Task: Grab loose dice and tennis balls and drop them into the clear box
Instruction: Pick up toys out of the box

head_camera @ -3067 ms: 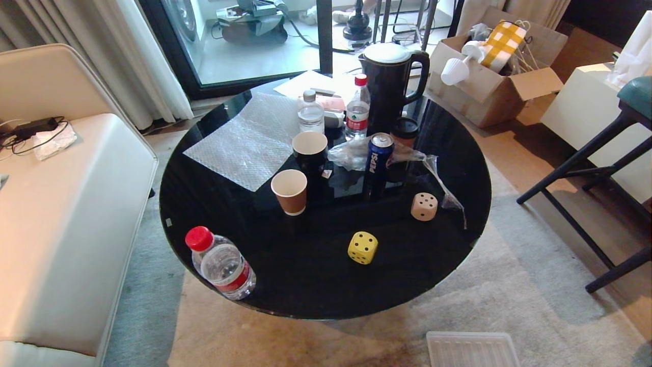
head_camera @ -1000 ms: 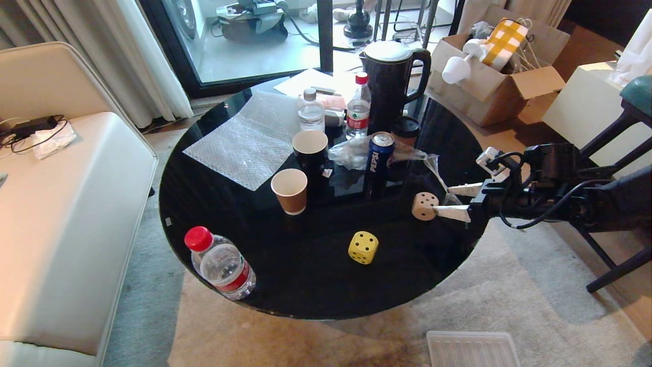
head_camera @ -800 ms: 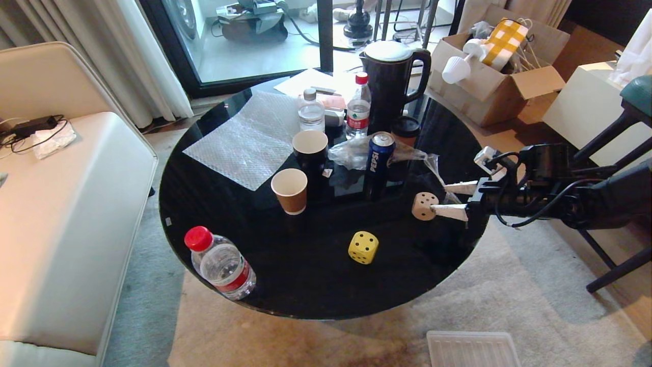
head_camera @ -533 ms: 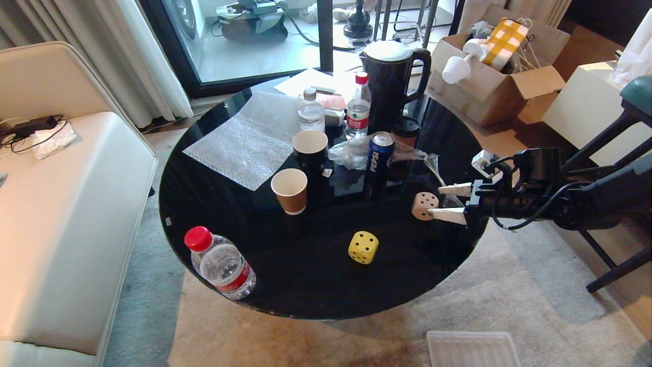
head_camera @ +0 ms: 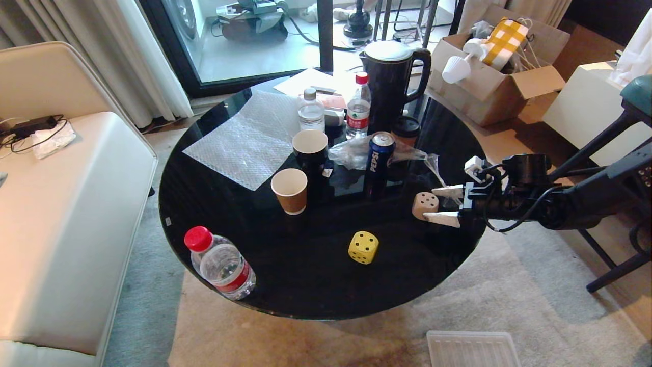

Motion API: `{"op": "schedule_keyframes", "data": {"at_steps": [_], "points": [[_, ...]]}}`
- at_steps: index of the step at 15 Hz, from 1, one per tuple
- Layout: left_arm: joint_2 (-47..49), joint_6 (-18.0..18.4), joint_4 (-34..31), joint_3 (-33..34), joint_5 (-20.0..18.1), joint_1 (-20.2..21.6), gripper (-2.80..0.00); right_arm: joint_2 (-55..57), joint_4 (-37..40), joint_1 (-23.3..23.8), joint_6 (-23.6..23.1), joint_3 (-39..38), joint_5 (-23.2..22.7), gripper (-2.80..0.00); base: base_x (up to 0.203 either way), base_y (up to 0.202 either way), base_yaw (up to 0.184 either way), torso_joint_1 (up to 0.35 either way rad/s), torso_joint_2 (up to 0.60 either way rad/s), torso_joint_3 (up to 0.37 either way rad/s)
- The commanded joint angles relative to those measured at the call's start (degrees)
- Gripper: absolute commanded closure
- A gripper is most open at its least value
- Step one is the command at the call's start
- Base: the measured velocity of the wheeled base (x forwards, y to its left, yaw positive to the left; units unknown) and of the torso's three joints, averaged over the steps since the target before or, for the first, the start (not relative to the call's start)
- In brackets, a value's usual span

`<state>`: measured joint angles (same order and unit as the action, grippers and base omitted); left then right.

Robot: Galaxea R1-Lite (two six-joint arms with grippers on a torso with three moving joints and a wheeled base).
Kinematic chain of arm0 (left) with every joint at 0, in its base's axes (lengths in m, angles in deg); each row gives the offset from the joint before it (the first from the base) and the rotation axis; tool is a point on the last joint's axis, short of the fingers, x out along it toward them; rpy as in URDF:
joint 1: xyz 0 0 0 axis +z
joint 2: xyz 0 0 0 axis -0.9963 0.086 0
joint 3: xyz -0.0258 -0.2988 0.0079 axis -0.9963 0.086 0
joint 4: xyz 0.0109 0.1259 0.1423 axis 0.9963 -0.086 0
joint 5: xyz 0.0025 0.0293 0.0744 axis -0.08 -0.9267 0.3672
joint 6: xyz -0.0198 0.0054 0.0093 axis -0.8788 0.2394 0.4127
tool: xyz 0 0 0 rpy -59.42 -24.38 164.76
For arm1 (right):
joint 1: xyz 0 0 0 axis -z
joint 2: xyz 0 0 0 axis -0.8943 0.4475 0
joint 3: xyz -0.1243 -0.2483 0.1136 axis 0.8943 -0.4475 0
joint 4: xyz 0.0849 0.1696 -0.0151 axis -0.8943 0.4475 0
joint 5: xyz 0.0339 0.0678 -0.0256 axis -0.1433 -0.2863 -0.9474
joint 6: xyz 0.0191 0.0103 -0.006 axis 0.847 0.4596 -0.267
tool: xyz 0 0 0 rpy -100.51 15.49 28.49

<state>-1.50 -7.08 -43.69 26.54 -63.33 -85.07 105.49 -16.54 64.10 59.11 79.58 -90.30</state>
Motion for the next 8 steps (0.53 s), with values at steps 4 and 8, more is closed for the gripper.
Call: {"op": "schedule_keyframes", "data": {"at_steps": [4,8], "points": [[0.0,0.0,0.0,0.0,0.0,0.0,0.00,3.2,-0.2,0.1,-0.2,3.0,-1.1,-2.80,0.000,0.000,0.000,0.000,0.00,0.000],[0.0,0.0,0.0,0.0,0.0,0.0,0.00,4.9,-0.2,0.4,-0.3,5.1,-1.2,-2.80,0.000,0.000,0.000,0.000,0.00,0.000]]}}
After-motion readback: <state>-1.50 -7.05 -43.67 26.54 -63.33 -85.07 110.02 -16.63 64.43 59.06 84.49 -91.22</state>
